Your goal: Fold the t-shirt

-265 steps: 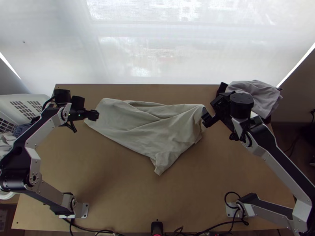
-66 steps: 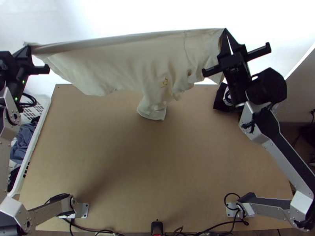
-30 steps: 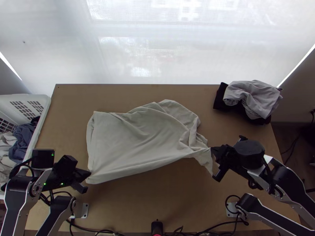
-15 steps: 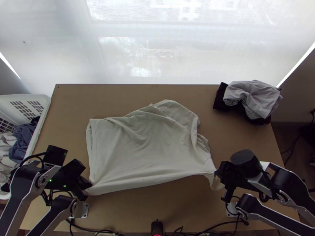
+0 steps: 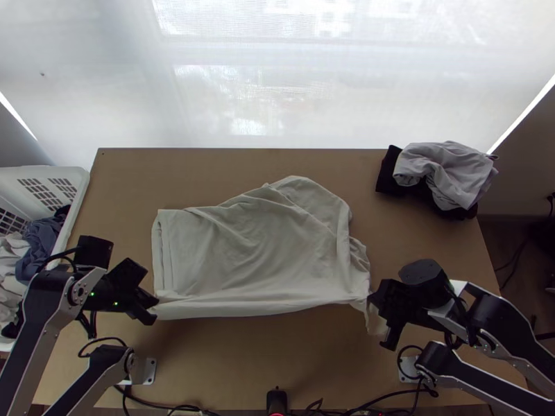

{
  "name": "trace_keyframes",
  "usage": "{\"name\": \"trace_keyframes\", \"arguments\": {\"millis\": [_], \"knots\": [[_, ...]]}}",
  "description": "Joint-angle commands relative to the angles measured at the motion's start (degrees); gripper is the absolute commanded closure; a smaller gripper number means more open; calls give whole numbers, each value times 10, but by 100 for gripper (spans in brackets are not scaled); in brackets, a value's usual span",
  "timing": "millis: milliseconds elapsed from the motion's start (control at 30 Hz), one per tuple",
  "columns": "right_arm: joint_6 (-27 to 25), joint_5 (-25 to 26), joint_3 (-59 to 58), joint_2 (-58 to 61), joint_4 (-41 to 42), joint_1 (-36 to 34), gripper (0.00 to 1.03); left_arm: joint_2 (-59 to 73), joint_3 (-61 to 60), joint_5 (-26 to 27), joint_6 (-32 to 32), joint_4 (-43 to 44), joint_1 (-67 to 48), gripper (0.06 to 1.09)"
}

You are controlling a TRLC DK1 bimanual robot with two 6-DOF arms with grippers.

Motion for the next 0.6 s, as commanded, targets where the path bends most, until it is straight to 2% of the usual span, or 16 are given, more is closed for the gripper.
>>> {"name": "trace_keyframes", "arguments": {"millis": [0, 267, 567], "knots": [[-31, 2, -21, 17, 104, -42, 100, 13, 4, -2, 6, 71, 57, 105], [-56, 2, -23, 72, 211, -84, 100, 32, 8, -1, -22, 147, 66, 105], [-75, 1, -21, 116, 266, -115, 100, 49, 7, -1, -36, 182, 67, 105]]}}
